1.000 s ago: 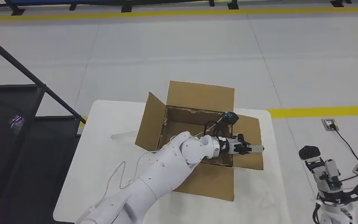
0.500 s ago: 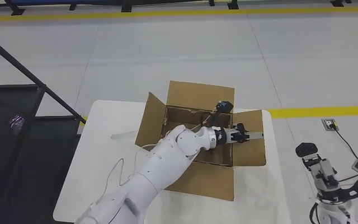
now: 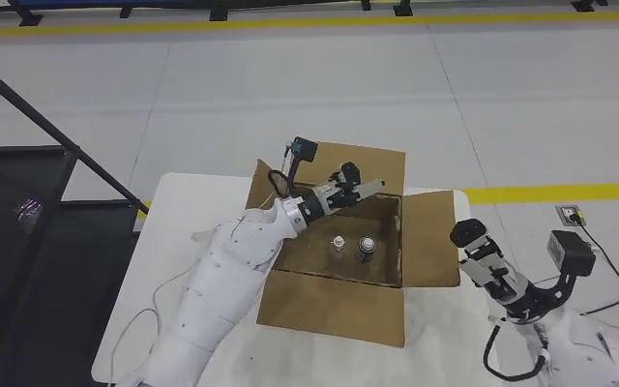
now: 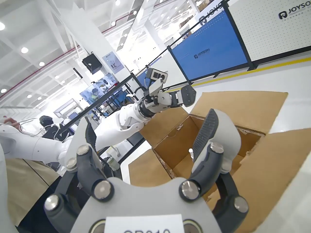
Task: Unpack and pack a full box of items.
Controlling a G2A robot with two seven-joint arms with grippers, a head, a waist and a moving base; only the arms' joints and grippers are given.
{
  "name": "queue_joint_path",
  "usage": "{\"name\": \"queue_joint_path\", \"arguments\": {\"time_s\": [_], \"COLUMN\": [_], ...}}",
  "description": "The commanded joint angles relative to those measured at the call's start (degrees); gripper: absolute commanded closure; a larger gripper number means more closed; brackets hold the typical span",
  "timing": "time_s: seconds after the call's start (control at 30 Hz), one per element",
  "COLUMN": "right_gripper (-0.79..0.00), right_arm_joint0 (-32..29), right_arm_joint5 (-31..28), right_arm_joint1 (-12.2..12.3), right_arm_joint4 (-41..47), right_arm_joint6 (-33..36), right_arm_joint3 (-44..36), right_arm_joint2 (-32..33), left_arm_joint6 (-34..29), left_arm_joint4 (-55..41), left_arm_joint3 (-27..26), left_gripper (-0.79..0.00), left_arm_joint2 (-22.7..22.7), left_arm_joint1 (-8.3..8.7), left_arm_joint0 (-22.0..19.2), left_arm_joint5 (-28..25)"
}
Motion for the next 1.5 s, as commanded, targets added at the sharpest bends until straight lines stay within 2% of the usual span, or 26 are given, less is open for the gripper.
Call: {"name": "queue_joint_path", "arguments": {"time_s": [0.0,0.1,0.17,0.27,0.4,0.57,0.77,0.83,0.87,0.9,1.0,1.03,1.1,1.17,1.33,1.47], "right_gripper": [-0.785,-0.785,-0.785,-0.785,-0.785,-0.785,-0.785,-0.785,-0.785,-0.785,-0.785,-0.785,-0.785,-0.785,-0.785,-0.785], "right_arm_joint0": [1.28,3.4,4.66,6.42,8.45,8.45,8.21,8.38,8.79,9.28,10.97,11.5,12.67,13.85,17.66,19.22], "right_arm_joint5": [0.79,2.39,3.64,5.41,6.08,6.08,6.88,8.08,8.57,8.86,9.14,9.29,10.28,12.39,18.55,21.96], "right_arm_joint1": [-0.03,-0.09,-0.17,-0.31,-0.4,-0.4,-0.4,-0.41,-0.43,-0.44,-0.45,-0.44,-0.42,-0.4,-0.63,-0.92], "right_arm_joint4": [-1.43,-5.64,-8.91,-15.08,-20.7,-20.7,-21.51,-23.14,-23.46,-23.57,-23.48,-23.49,-24.38,-26.94,-35.49,-38.23], "right_arm_joint6": [0.17,0.7,0.63,0.68,2.38,2.38,2.17,2.71,2.88,3.02,4.09,4.53,5.92,7.59,13.37,13.73], "right_arm_joint3": [-0.54,-1.37,-1.83,-2.79,-4.03,-4.03,-4.16,-4.27,-3.96,-3.54,-1.92,-1.42,-0.49,0.11,0.56,0.64], "right_arm_joint2": [-1.78,-4.45,-6.31,-9.36,-13.65,-13.65,-13.82,-15.16,-15.74,-16.29,-17.88,-18.39,-19.32,-20.37,-25.26,-27.35], "left_arm_joint6": [-4.34,-9.17,-10.82,-11.71,-12.75,-12.94,-14.01,-14.18,-14.45,-14.44,-14.52,-14.45,-14.45,-14.63,-14.95,-15.18], "left_arm_joint4": [2.96,4.48,4.37,4.58,4.74,2.8,3.08,4.07,4.97,6.15,8.32,8.5,8.53,8.19,7.55,7.05], "left_arm_joint3": [-17.68,-30.36,-34.39,-37.04,-36.51,-31.51,-25.42,-24.14,-23.63,-23.23,-22.34,-22.19,-22.02,-21.81,-21.58,-22.03], "left_gripper": [-0.785,-0.785,-0.785,-0.785,-0.785,-0.785,-0.785,-0.668,-0.456,-0.369,-0.203,-0.185,-0.062,0.0,0.0,0.0], "left_arm_joint2": [-8.47,-17.12,-21.69,-26.9,-31.2,-34.13,-31.52,-29.96,-29.16,-28.46,-26.26,-25.75,-25.16,-24.96,-24.94,-25.55], "left_arm_joint1": [2.11,3.85,4.56,5.31,6.02,6.58,6.99,7.09,7.15,7.21,7.31,7.33,7.41,7.53,7.89,8.25], "left_arm_joint0": [10.42,19.79,23.9,28.14,31.64,33.25,31.42,29.97,29.21,28.44,26.56,26.19,25.76,25.52,25.24,25.73], "left_arm_joint5": [6.4,11.75,13.08,14.07,15.68,18.38,17.91,17.9,18.13,18.59,19.89,20.15,20.53,20.92,21.37,21.48]}}
